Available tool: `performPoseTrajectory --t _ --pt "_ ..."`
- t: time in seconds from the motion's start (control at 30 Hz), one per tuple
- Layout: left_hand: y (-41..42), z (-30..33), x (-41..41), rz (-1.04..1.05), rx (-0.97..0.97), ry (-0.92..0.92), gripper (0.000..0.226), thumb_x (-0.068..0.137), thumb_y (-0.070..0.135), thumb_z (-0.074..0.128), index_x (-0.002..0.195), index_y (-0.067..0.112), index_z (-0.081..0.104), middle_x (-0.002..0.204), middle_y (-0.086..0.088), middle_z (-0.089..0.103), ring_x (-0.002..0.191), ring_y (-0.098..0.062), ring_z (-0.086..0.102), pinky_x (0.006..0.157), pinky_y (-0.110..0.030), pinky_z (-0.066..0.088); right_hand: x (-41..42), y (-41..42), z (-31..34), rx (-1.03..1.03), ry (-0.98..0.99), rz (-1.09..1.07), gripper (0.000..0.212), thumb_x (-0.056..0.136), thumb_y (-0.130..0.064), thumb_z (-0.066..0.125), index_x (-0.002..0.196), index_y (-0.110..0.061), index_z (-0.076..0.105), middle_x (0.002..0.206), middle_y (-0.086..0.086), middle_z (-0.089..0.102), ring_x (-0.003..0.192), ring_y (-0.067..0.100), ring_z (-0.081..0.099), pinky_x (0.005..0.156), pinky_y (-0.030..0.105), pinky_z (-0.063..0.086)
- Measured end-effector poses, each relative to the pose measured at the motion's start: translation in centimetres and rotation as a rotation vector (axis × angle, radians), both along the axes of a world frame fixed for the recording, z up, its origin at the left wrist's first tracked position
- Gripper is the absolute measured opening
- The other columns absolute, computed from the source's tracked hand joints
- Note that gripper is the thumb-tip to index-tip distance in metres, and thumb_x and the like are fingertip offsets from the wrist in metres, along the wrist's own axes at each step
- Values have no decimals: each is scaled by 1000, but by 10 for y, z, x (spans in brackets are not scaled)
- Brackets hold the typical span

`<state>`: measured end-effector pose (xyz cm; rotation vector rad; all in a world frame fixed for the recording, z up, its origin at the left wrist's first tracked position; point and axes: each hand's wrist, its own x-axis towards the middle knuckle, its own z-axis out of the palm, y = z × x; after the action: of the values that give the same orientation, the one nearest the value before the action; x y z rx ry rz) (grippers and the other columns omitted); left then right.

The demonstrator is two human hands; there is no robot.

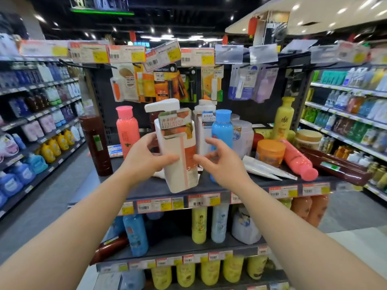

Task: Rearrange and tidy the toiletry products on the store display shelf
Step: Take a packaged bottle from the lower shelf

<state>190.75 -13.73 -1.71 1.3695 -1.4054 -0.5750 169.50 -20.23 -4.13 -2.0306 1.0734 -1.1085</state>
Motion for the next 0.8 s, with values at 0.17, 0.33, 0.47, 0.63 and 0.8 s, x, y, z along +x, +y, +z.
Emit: performPoseTrajectory --t 0.17,0.33,0.47,0.63,0.8 --pt "-11 -3 3 14 27 83 57 71 21 82 120 34 55 109 17 67 91 -11 69 69 -36 59 -27 -20 -34 46 49 -230 59 77 -51 71 126 -27 49 86 -8 60 82 5 58 73 28 50" --pt "-21 -5 -7 3 46 45 65 69 21 84 125 30 52 112 17 65 90 -7 69 65 -27 57 -35 -35 -44 44 128 -300 65 75 -53 74 128 -31 46 90 -13 54 83 2 55 66 26 48" --pt "-26 -8 -16 -15 47 9 67 67 18 84 125 28 53 113 14 65 87 -2 68 66 -20 54 -40 -42 -47 32 156 -315 67 73 -52 75 129 -32 44 90 -16 54 84 2 56 67 27 50" --pt "-34 -8 -24 -28 43 -28 65 68 19 85 123 28 53 114 12 65 93 -4 66 71 -20 54 -42 -51 -48 44 178 -330 67 71 -50 77 127 -32 45 89 -18 56 79 0 55 60 24 46" --pt "-40 -8 -26 -9 56 -20 64 68 20 84 122 32 52 116 12 63 91 -5 67 67 -22 54 -35 -60 -51 89 249 -316 77 66 -54 80 126 -27 40 118 -3 61 105 17 60 78 37 54"
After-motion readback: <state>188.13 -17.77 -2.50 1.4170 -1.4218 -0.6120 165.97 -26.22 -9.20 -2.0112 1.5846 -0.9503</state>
